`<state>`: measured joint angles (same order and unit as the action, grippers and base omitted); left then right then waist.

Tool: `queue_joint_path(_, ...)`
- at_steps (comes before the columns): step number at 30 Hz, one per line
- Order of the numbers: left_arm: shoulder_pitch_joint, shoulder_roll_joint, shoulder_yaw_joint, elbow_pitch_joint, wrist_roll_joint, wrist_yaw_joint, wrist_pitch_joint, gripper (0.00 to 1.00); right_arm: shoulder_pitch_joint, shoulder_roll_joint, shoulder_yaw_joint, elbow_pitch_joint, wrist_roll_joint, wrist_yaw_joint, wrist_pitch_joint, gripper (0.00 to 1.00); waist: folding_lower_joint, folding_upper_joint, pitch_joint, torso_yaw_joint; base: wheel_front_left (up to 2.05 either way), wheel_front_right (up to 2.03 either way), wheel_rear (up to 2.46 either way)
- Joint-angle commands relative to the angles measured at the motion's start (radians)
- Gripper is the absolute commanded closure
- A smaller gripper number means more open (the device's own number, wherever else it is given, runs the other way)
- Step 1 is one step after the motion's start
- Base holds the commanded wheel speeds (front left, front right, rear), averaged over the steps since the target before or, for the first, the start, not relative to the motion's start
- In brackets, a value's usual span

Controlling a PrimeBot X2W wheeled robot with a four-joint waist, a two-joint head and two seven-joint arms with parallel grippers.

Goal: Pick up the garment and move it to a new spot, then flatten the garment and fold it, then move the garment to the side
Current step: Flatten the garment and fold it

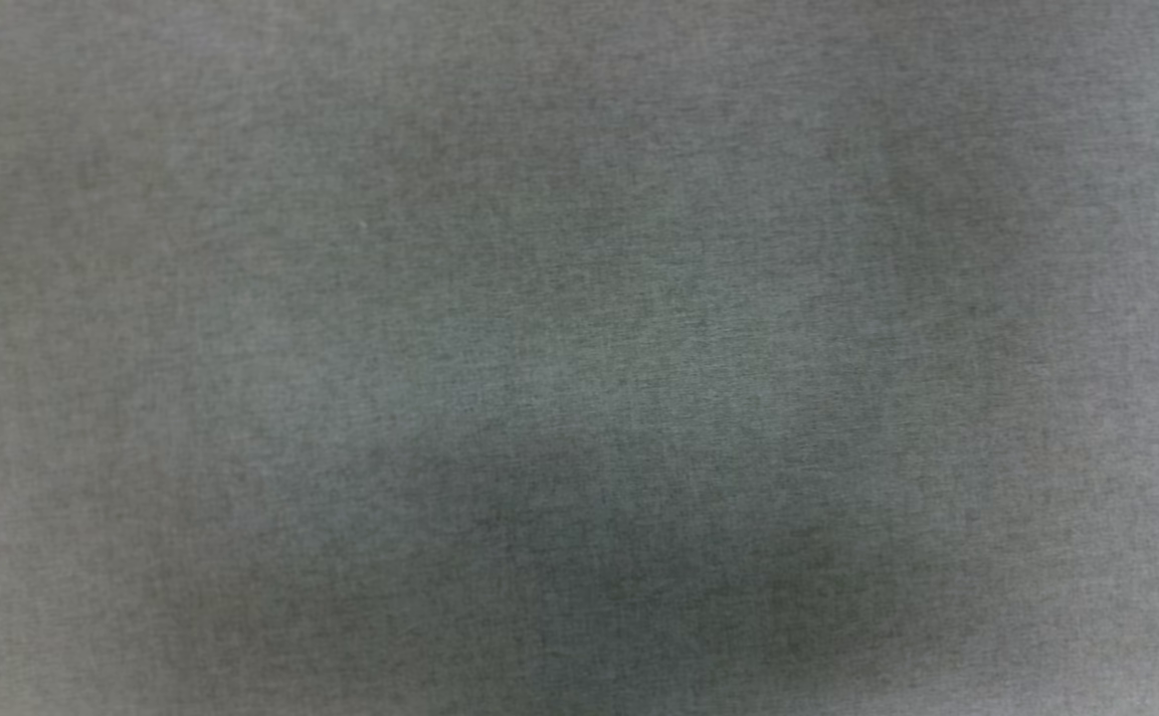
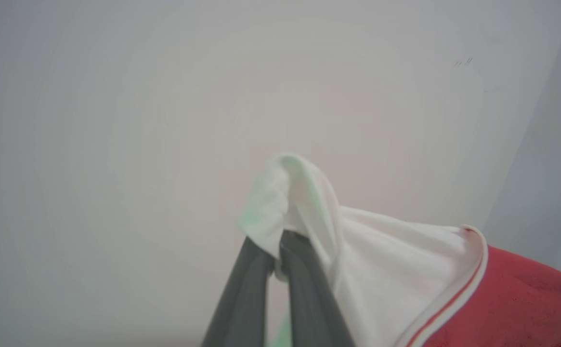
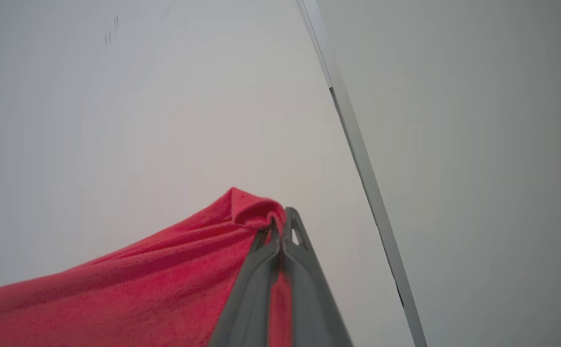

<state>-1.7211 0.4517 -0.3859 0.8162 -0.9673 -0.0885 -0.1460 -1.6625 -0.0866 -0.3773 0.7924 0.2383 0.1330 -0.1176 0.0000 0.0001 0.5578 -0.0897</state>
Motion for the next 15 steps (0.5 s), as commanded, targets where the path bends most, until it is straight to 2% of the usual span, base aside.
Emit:
queue_joint_path(1, -0.03, 0.01, 0.018, 0.016, -0.003, 0.003, -0.022, 1.0, -0.02, -0.01, -0.016, 0.009, 0.004, -0.004, -0.018, 1.0, 0.0, -0.0001, 0.002, -0.01, 0.0, 0.0, 0.0)
queue_joint_path(2, -0.067, -0.01, 0.02, 0.047, -0.001, -0.006, -0.051, 1.0, -0.043, -0.016, -0.013, 0.044, 0.001, -0.004, -0.036, 1.0, 0.0, -0.0001, -0.004, -0.008, 0.0, 0.0, 0.0)
queue_joint_path(3, -0.067, -0.01, 0.02, 0.047, -0.001, -0.006, -0.051, 1.0, -0.043, -0.016, -0.013, 0.044, 0.001, -0.004, -0.036, 1.0, 0.0, -0.0001, -0.004, -0.008, 0.0, 0.0, 0.0)
queue_joint_path(4, -0.081, -0.034, 0.002, 0.078, -0.003, -0.019, -0.044, 1.0, -0.05, -0.021, 0.01, 0.077, -0.002, -0.004, -0.045, 1.0, 0.0, -0.0001, -0.004, -0.003, 0.0, 0.0, 0.0)
queue_joint_path(10, -0.046, -0.06, -0.02, 0.112, -0.036, -0.041, -0.04, 1.0, -0.02, -0.048, 0.059, 0.142, 0.029, -0.004, -0.045, 1.0, 0.0, -0.0001, 0.016, 0.009, 0.0, 0.0, 0.0)
queue_joint_path(15, 0.086, -0.059, -0.055, 0.005, -0.108, -0.043, -0.053, 1.0, 0.044, -0.057, 0.155, 0.145, 0.082, -0.003, -0.035, 1.0, 0.0, -0.0001, 0.008, 0.022, 0.0, 0.0, 0.0)
